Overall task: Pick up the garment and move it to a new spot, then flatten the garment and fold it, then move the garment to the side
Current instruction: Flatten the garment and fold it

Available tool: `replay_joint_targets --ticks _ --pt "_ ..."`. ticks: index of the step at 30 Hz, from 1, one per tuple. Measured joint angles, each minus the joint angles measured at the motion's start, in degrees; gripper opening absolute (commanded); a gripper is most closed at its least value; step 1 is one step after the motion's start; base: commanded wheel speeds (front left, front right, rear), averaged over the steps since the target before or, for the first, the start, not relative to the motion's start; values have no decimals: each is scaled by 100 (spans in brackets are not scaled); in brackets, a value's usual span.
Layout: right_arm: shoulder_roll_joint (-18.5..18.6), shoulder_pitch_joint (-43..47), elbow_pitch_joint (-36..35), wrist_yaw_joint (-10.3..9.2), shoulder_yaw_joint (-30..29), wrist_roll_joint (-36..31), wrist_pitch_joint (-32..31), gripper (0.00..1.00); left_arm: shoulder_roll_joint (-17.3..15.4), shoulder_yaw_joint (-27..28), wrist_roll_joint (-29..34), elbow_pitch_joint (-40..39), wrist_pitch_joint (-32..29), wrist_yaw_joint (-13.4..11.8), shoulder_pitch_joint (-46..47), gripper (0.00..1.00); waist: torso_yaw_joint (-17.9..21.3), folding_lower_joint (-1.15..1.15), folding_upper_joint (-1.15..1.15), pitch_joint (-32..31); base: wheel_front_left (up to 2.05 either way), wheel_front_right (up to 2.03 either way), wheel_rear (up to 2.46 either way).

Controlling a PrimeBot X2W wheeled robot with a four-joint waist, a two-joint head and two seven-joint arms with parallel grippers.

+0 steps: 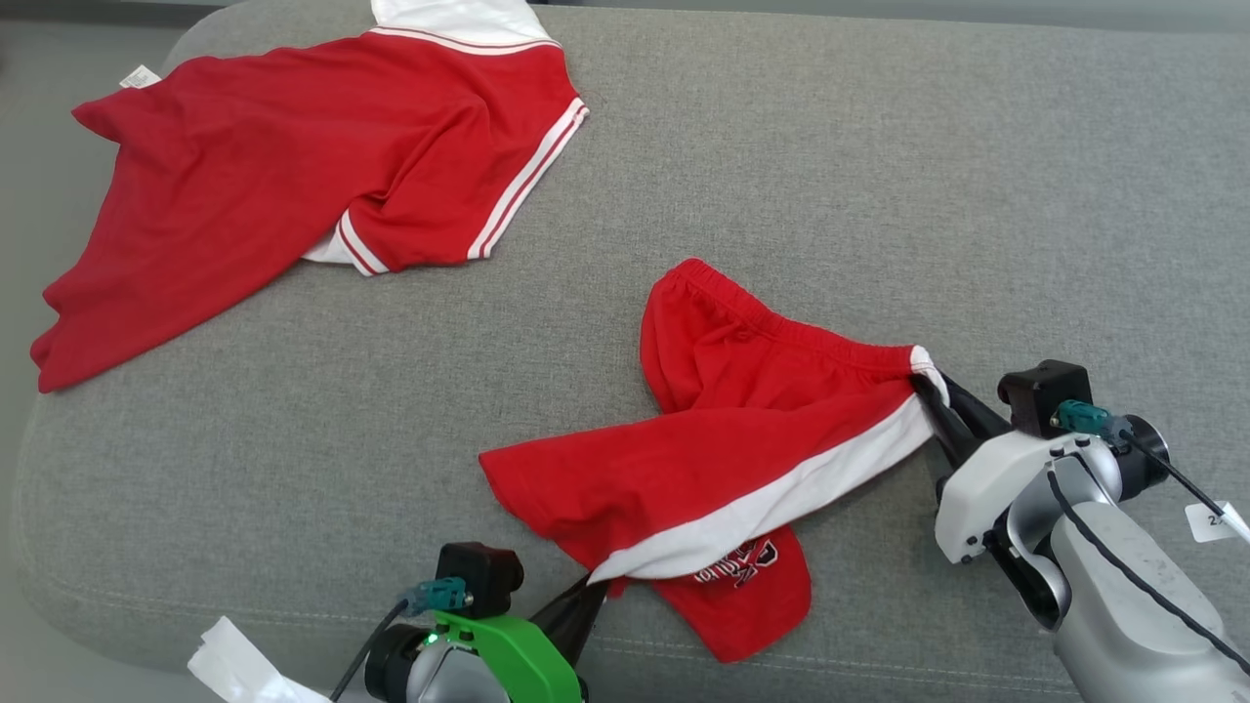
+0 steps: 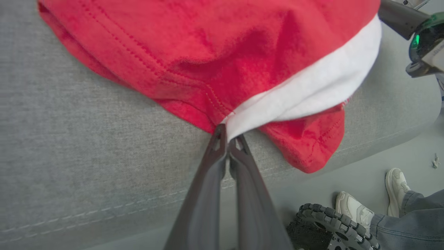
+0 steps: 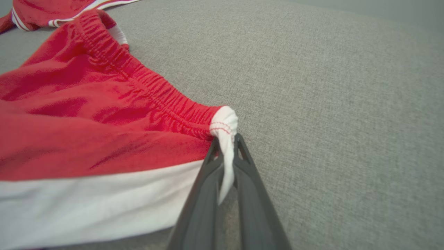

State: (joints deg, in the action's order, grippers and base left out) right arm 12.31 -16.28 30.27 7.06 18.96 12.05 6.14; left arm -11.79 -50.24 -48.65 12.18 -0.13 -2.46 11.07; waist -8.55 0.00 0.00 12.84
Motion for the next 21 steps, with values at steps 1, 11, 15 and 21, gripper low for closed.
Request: replay_joint_targets --ticks 1,11,15,21 --pt "-8 -2 -4 0 -7 62 36 0 0 27 0 3 29 0 10 0 2 0 0 -8 0 0 0" --pt "-411 -214 -482 0 -51 846 320 0 -125 505 -8 -250 281 -14 350 0 46 0 0 -249 0 0 0" --pt "-597 -461 -851 0 -200 1271 385 0 -238 683 -7 -523 352 -18 491 0 81 0 0 -427 0 0 0" --pt "-671 -623 -1232 0 -697 1735 390 0 -372 961 53 -982 482 -122 740 0 152 0 0 -741 0 0 0"
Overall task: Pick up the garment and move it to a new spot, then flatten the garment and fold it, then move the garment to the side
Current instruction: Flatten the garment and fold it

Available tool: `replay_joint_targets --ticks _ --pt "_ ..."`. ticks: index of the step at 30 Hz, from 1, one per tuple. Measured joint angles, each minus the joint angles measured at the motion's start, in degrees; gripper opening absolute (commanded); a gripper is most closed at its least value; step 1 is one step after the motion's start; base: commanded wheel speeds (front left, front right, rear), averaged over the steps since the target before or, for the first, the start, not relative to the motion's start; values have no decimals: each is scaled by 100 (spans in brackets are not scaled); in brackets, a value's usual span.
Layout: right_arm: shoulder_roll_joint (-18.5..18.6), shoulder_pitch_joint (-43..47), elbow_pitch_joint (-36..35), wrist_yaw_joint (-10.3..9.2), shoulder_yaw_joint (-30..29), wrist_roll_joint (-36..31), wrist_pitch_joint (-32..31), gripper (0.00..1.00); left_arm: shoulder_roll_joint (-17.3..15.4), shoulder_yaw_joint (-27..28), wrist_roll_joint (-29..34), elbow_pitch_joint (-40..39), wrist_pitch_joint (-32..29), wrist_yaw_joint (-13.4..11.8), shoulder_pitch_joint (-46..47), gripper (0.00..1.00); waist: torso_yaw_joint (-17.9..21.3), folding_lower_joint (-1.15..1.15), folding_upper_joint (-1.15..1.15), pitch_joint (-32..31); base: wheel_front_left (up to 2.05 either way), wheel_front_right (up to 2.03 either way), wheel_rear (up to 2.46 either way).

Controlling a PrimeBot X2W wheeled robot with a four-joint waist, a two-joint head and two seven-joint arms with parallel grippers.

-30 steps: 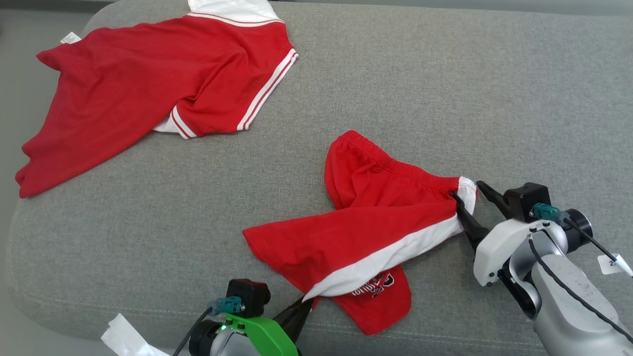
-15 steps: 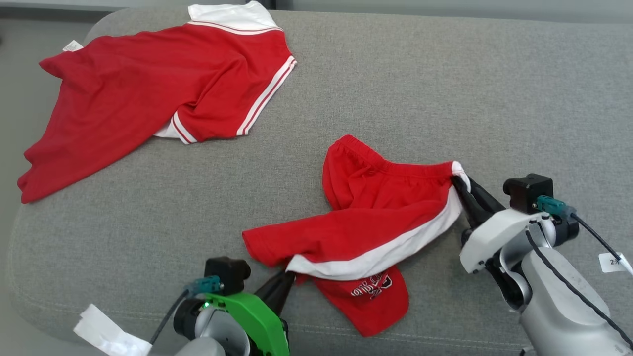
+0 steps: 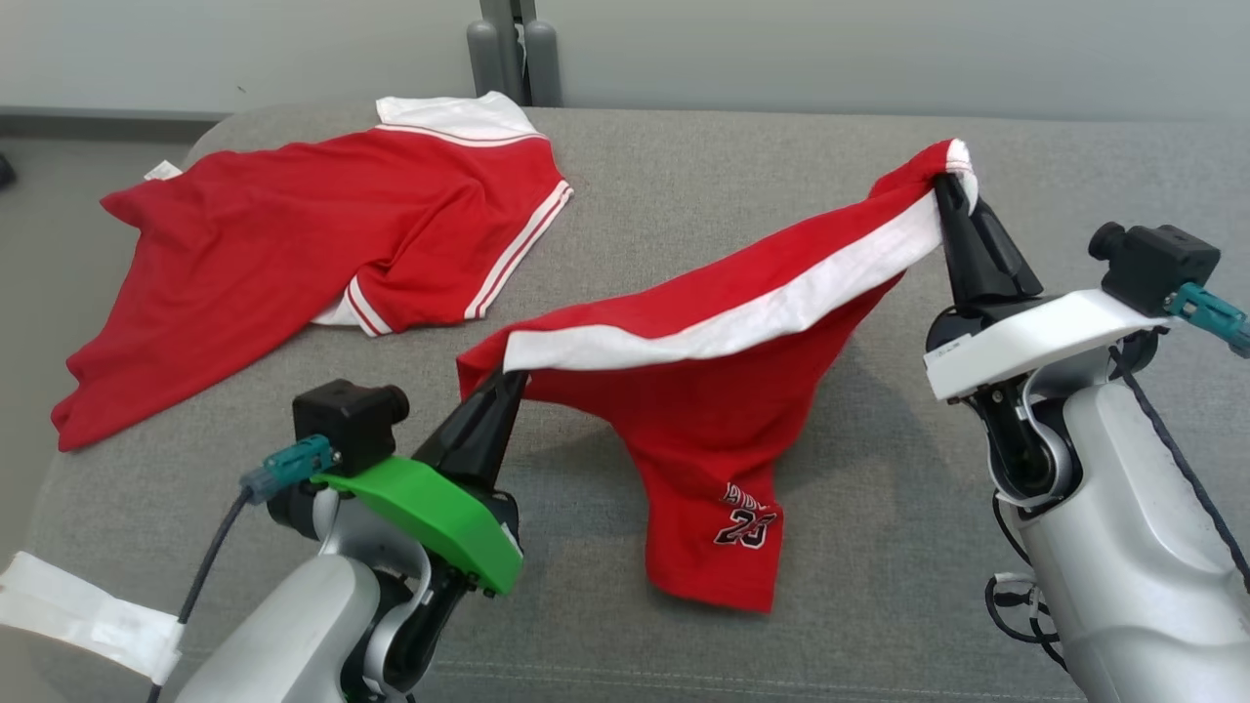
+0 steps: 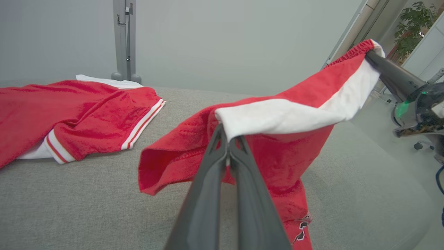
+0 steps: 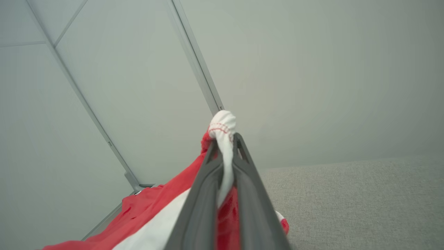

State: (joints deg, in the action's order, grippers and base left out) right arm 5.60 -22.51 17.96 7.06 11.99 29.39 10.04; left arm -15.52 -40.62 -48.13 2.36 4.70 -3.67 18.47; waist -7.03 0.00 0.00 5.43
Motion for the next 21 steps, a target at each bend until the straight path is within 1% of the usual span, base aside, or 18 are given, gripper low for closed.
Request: replay_joint_targets --ticks 4,5,11,15,18,21 --pt "12 -1 -245 0 -123 163 -27 0 -112 170 40 -332 38 -91 107 0 52 0 0 -229 0 0 0" --pt "-1 10 -387 0 -112 204 -91 0 -192 200 44 -506 31 -115 104 0 89 0 0 -337 0 0 0" --pt "-114 338 -1081 -16 -2 414 -282 0 -367 274 42 -1221 -123 -194 -94 0 312 0 0 -525 0 0 0" --pt "-130 528 -1646 -121 36 498 -388 0 -474 404 42 -1660 -190 -247 -314 0 502 0 0 -542 0 0 0" --pt "-130 558 -2061 -183 75 503 -427 0 -554 553 45 -1907 -220 -299 -349 0 637 0 0 -516 0 0 0" --pt "-129 559 -2460 -263 107 483 -465 0 -625 684 158 -2123 -246 -299 -349 0 752 0 0 -477 0 0 0"
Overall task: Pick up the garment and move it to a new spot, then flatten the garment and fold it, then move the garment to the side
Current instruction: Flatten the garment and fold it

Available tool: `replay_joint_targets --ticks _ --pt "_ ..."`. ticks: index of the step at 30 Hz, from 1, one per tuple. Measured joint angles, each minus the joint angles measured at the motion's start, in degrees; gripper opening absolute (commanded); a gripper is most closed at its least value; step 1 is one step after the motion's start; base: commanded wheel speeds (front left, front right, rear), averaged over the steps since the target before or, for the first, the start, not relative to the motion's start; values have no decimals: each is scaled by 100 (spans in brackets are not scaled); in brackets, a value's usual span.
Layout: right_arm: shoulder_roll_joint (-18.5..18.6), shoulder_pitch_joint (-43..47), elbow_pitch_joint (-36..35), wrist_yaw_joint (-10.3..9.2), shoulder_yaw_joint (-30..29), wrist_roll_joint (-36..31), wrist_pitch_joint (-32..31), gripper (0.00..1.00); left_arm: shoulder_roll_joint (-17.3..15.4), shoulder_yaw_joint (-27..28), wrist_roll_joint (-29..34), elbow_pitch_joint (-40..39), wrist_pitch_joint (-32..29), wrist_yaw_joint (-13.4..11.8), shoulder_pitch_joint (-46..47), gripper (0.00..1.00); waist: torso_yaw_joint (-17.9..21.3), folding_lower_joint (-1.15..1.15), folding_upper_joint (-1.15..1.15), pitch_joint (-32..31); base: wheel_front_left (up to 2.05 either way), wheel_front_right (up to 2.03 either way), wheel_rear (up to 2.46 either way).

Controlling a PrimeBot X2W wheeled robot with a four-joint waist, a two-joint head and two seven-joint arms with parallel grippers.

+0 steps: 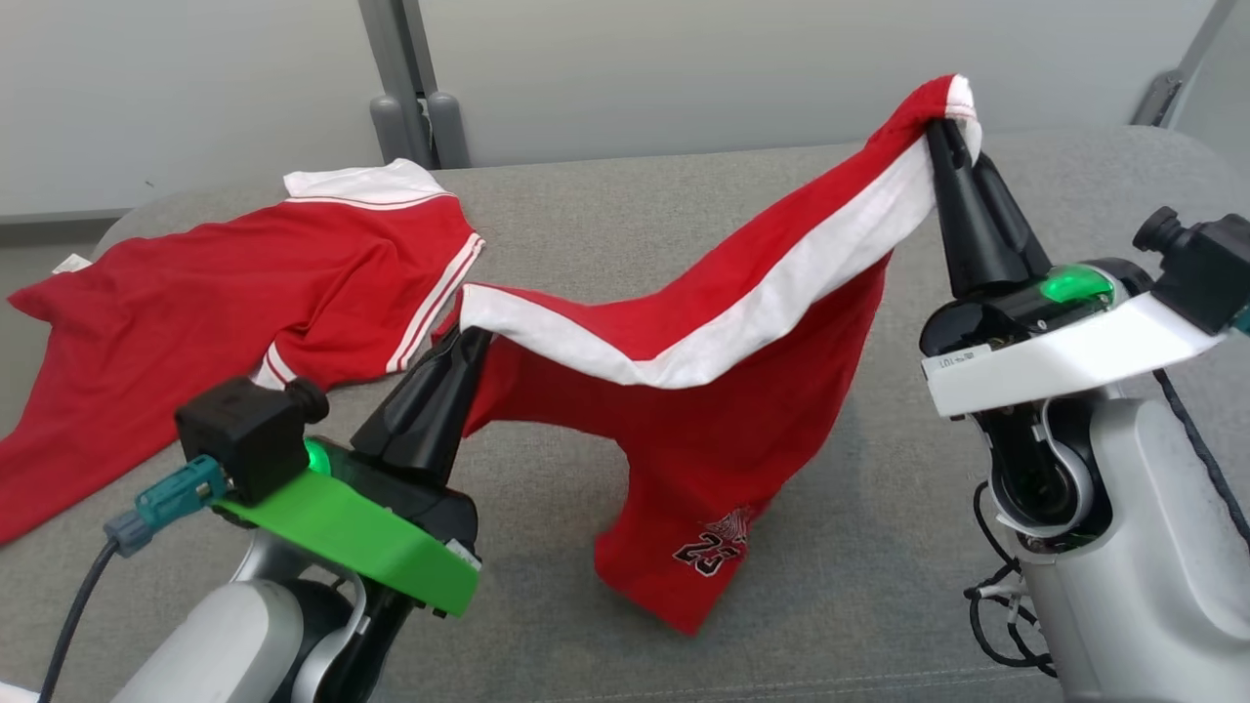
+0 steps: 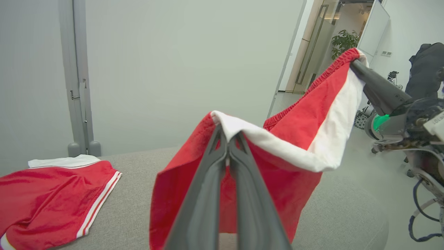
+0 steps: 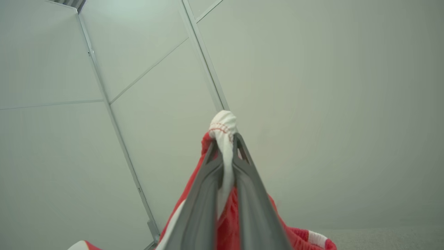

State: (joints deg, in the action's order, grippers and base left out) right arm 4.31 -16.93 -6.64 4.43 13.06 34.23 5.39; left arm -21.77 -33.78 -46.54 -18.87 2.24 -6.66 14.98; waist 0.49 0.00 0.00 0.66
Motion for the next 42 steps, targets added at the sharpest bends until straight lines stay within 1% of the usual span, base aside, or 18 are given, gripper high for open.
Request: replay_joint_targets --ticks 4,5,7,8,12,15,16,18,21,23,28,30,32,34,35,38,42 --pt "3 -7 -441 -103 -54 -10 -47 0 -67 109 163 -250 -100 -1 4 0 111 0 0 31 0 0 0" --pt "2 -14 -508 -115 -80 -18 -48 0 -77 144 169 -299 -131 -1 10 0 128 0 0 31 0 0 0" --pt "4 -36 -597 -207 -138 -47 -49 0 -113 252 208 -377 -171 -1 42 0 152 0 0 20 0 0 0" --pt "4 -52 -609 -212 -165 -48 -53 0 -134 309 208 -405 -198 -18 66 0 162 0 0 12 0 0 0" --pt "-2 -91 -756 -404 -208 -46 -132 0 -267 553 249 -541 -359 -43 198 0 190 0 0 -3 0 0 0" --pt "-30 -90 -921 -413 -71 23 -201 0 -325 815 288 -671 -442 -43 241 0 198 0 0 35 0 0 0" --pt "-40 -85 -1002 -452 -8 30 -241 0 -333 936 300 -712 -477 -44 238 0 202 0 0 49 0 0 0" --pt "-58 -54 -1180 -463 93 65 -253 0 -365 1137 388 -806 -546 -44 232 0 206 0 0 82 0 0 0" --pt "-70 49 -1450 -517 250 151 -300 0 -393 1333 416 -996 -672 -44 159 0 207 0 0 142 0 0 0" --pt "-78 166 -1659 -573 353 190 -300 0 -411 1488 439 -1148 -780 -44 52 0 214 0 0 185 0 0 0" --pt "-88 453 -2114 -809 550 371 -291 0 -497 1967 559 -1471 -1033 -44 -118 0 267 0 0 305 0 0 0" --pt "-92 519 -2251 -840 625 378 -279 0 -517 2147 581 -1582 -1118 -45 -166 0 308 0 0 353 0 0 0" --pt "-99 578 -2401 -914 659 420 -216 0 -520 2243 598 -1729 -1236 -46 -199 0 359 0 0 403 0 0 0" --pt "-100 604 -2464 -934 641 460 -156 0 -516 2261 597 -1858 -1345 -46 -206 0 412 0 0 460 0 0 0" --pt "-101 622 -2469 -991 608 460 -127 0 -511 2278 597 -1897 -1396 -46 -207 0 437 0 0 493 0 0 0" --pt "-101 722 -2444 -1053 532 458 -104 0 -461 2349 571 -1913 -1580 -46 -215 0 502 0 0 608 0 0 0" --pt "-104 731 -2348 -1068 441 457 -87 0 -408 2423 535 -1894 -1784 -46 -240 0 578 0 0 783 0 0 0"
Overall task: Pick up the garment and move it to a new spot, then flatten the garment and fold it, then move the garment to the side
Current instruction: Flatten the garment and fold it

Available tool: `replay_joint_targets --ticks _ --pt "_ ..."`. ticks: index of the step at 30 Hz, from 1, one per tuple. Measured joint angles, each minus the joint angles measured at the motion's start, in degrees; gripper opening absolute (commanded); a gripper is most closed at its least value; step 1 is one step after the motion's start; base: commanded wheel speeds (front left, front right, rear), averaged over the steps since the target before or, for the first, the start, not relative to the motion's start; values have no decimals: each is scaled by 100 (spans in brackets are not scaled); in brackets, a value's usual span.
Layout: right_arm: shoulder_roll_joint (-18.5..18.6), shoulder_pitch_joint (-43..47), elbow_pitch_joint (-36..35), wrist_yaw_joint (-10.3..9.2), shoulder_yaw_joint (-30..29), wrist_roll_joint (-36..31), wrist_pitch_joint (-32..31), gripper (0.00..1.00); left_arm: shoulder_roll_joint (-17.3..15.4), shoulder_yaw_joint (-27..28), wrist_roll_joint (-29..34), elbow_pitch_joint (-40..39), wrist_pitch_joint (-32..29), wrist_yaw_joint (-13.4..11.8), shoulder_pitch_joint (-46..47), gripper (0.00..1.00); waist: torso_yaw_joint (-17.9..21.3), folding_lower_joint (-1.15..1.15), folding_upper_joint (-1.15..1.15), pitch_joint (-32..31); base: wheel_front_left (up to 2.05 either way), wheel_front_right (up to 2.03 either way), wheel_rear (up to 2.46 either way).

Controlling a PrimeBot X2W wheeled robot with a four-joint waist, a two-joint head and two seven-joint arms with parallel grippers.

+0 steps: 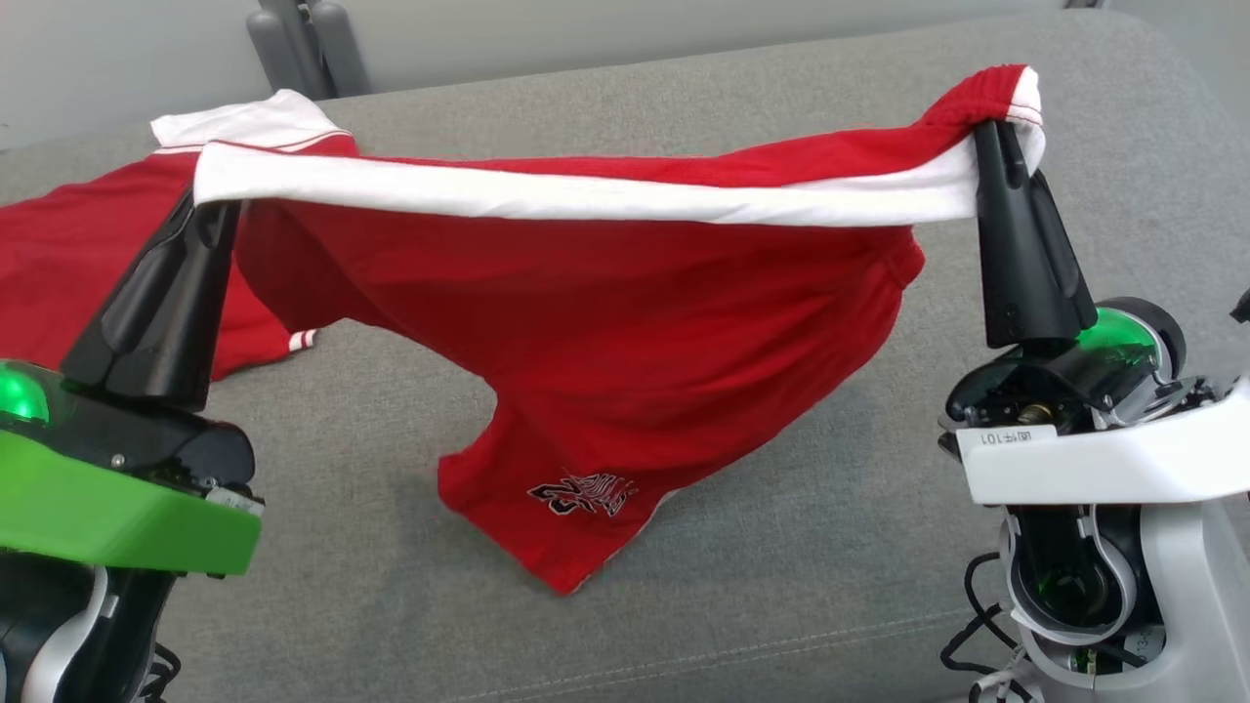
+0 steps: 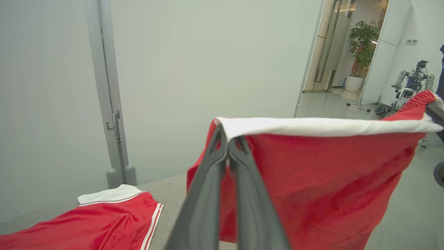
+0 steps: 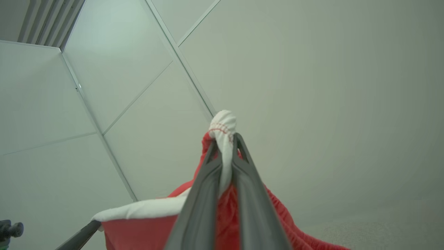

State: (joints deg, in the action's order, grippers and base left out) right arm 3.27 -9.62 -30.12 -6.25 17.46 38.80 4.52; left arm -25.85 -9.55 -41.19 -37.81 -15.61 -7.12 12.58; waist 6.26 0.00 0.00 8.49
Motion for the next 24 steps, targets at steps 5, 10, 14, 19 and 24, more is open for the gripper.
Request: replay_joint_targets --ticks 5,10,14,19,24 --pt "-1 -4 124 -41 -123 21 1 0 43 -53 -56 55 -212 0 9 0 50 0 0 201 0 0 0" --pt "-7 -300 487 -43 -248 38 -7 0 48 -160 -65 209 -433 0 365 0 68 0 0 499 0 0 0" --pt "-5 -819 829 -86 -314 140 -11 0 54 -231 -67 369 -590 0 850 0 52 0 0 766 0 0 0" --pt "-2 -1650 1507 -87 -438 19 -112 0 151 -361 -64 881 -661 0 1540 0 -16 0 0 1110 0 0 0" --pt "2 -2362 2008 -91 -546 8 -60 0 280 -482 -22 1461 -645 64 2148 0 -167 0 0 1383 0 0 0"
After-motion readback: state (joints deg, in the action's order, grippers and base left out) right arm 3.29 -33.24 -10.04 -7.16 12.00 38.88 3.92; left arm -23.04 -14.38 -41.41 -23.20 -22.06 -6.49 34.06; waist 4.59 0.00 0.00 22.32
